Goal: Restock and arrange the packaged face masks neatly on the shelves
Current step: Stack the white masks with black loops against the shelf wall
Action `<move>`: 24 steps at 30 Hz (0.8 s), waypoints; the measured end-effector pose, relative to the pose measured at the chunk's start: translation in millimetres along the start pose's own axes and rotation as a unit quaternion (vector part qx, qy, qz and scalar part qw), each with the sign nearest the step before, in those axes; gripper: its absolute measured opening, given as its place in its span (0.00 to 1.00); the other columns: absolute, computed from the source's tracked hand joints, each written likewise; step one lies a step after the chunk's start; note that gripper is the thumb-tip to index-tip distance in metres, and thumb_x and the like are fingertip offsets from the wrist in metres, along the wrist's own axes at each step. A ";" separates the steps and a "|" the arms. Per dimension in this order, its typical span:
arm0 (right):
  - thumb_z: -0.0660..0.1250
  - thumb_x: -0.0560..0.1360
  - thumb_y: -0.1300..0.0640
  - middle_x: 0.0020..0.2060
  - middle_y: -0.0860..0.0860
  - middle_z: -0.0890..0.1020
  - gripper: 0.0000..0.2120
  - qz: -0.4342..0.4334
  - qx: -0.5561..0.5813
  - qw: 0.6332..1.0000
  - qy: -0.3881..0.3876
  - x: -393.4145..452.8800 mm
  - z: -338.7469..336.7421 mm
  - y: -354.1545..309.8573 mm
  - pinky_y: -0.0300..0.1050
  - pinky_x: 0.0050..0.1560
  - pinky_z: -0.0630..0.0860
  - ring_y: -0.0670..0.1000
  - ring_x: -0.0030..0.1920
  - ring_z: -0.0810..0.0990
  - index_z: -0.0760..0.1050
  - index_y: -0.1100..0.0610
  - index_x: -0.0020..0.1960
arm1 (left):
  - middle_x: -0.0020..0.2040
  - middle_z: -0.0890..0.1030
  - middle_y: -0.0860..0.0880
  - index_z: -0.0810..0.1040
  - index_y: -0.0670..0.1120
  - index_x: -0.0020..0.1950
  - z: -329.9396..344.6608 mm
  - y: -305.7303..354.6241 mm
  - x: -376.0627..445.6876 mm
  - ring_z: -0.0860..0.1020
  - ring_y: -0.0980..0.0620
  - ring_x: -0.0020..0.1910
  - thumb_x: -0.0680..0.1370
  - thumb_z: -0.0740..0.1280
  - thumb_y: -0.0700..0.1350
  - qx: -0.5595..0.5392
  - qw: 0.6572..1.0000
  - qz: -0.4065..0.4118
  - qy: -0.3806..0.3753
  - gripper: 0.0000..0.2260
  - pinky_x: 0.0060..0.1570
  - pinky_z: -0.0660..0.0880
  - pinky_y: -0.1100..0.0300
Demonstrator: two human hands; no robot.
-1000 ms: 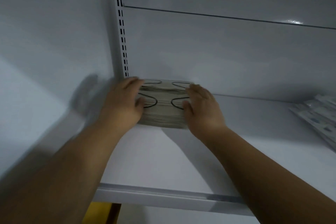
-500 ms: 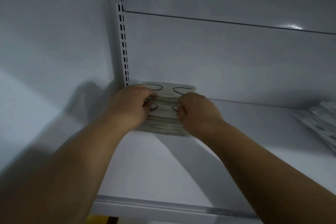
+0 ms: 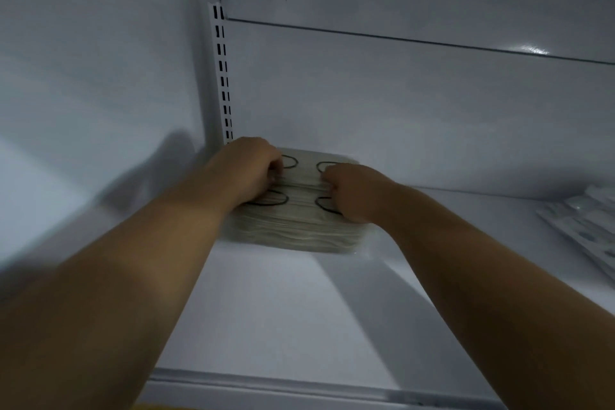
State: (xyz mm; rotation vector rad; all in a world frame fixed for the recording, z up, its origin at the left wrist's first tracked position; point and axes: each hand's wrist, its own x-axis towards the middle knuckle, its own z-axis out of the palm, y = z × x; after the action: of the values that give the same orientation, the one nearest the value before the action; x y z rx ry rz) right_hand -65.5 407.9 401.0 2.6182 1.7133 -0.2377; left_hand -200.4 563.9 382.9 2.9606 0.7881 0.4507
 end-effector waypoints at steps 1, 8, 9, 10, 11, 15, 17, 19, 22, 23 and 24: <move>0.60 0.81 0.54 0.62 0.56 0.77 0.15 0.000 0.005 1.000 0.008 -0.1 1.8 0.7 0.46 0.59 0.73 0.58 0.61 0.77 0.74 0.59 0.64 | 0.55 0.81 0.48 0.84 0.51 0.55 4.8 -2.3 -2.2 0.78 0.46 0.55 0.76 0.70 0.43 -0.002 1.000 0.006 0.018 0.08 0.53 0.74 0.55; 0.57 0.82 0.51 0.80 0.54 0.52 0.27 -0.015 -0.005 0.991 0.134 -12.9 25.6 -5.6 0.49 0.77 0.51 0.54 0.80 0.50 0.56 0.55 0.79 | 0.52 0.81 0.44 0.82 0.44 0.57 31.9 -14.1 -17.2 0.77 0.39 0.50 0.74 0.71 0.40 0.004 0.986 0.071 0.152 0.12 0.51 0.76 0.48; 0.57 0.82 0.51 0.81 0.54 0.51 0.28 -0.011 0.006 0.990 0.139 -13.2 30.7 -6.3 0.48 0.77 0.50 0.53 0.80 0.49 0.54 0.55 0.80 | 0.52 0.81 0.44 0.82 0.44 0.58 32.4 -13.3 -18.0 0.77 0.40 0.50 0.74 0.71 0.39 0.003 0.984 0.078 0.158 0.13 0.51 0.76 0.49; 0.56 0.82 0.51 0.81 0.54 0.50 0.29 -0.006 0.016 0.989 0.144 -14.0 34.9 -7.2 0.47 0.77 0.48 0.53 0.80 0.47 0.53 0.56 0.80 | 0.52 0.81 0.44 0.82 0.44 0.59 32.5 -11.9 -18.6 0.77 0.40 0.50 0.74 0.72 0.39 0.005 0.983 0.084 0.164 0.14 0.50 0.76 0.49; 0.55 0.83 0.52 0.81 0.54 0.50 0.29 -0.003 0.021 0.988 0.150 -14.6 37.9 -7.9 0.46 0.77 0.47 0.52 0.80 0.47 0.52 0.56 0.81 | 0.52 0.82 0.44 0.82 0.44 0.59 32.1 -10.9 -18.7 0.78 0.41 0.50 0.73 0.73 0.38 0.008 0.982 0.090 0.167 0.14 0.50 0.76 0.50; 0.54 0.83 0.52 0.81 0.53 0.51 0.27 -0.005 0.031 0.985 0.169 -15.5 37.4 -6.6 0.45 0.77 0.46 0.53 0.80 0.48 0.54 0.54 0.80 | 0.51 0.83 0.44 0.83 0.44 0.57 27.1 -11.5 -15.0 0.78 0.41 0.50 0.75 0.73 0.41 -0.001 0.984 0.093 0.153 0.11 0.50 0.76 0.50; 0.56 0.83 0.52 0.79 0.53 0.57 0.24 -0.004 0.055 0.983 0.176 -12.0 30.6 -3.3 0.46 0.77 0.52 0.54 0.79 0.55 0.60 0.53 0.78 | 0.52 0.83 0.46 0.84 0.45 0.56 23.4 -11.9 -12.8 0.78 0.43 0.51 0.76 0.71 0.43 -0.016 0.987 0.078 0.141 0.09 0.51 0.75 0.52; 0.59 0.83 0.51 0.75 0.53 0.66 0.21 0.013 0.108 0.979 0.173 -7.7 16.5 2.3 0.44 0.72 0.60 0.54 0.74 0.65 0.67 0.54 0.75 | 0.51 0.83 0.47 0.84 0.47 0.56 20.0 -11.3 -9.9 0.78 0.44 0.52 0.77 0.70 0.45 -0.014 0.989 0.066 0.129 0.09 0.51 0.74 0.52; 0.62 0.82 0.50 0.70 0.52 0.70 0.21 0.019 0.118 0.982 0.144 2.2 -4.9 13.2 0.43 0.66 0.66 0.53 0.69 0.71 0.70 0.53 0.73 | 0.53 0.82 0.46 0.83 0.47 0.60 14.1 -8.5 -4.6 0.78 0.43 0.53 0.77 0.72 0.48 -0.003 0.993 0.053 0.101 0.13 0.53 0.73 0.52; 0.64 0.81 0.49 0.69 0.53 0.71 0.21 0.006 0.094 0.987 0.128 6.0 -10.1 15.6 0.44 0.66 0.67 0.54 0.68 0.71 0.70 0.52 0.72 | 0.55 0.82 0.46 0.83 0.47 0.61 12.1 -8.0 -2.5 0.78 0.43 0.55 0.76 0.72 0.49 0.001 0.995 0.049 0.092 0.14 0.54 0.73 0.53; 0.67 0.79 0.48 0.68 0.53 0.72 0.22 -0.009 0.064 0.992 0.111 9.5 -13.9 17.0 0.45 0.66 0.67 0.54 0.67 0.72 0.71 0.52 0.71 | 0.56 0.82 0.46 0.83 0.48 0.61 10.3 -7.7 -0.2 0.78 0.43 0.56 0.76 0.73 0.49 0.005 0.995 0.046 0.085 0.14 0.54 0.72 0.53</move>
State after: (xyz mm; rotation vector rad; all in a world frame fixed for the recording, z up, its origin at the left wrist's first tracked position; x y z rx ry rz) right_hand -44.5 411.0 412.2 2.8182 1.8449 -0.0586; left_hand -201.3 570.8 372.1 3.0067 0.6705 0.7143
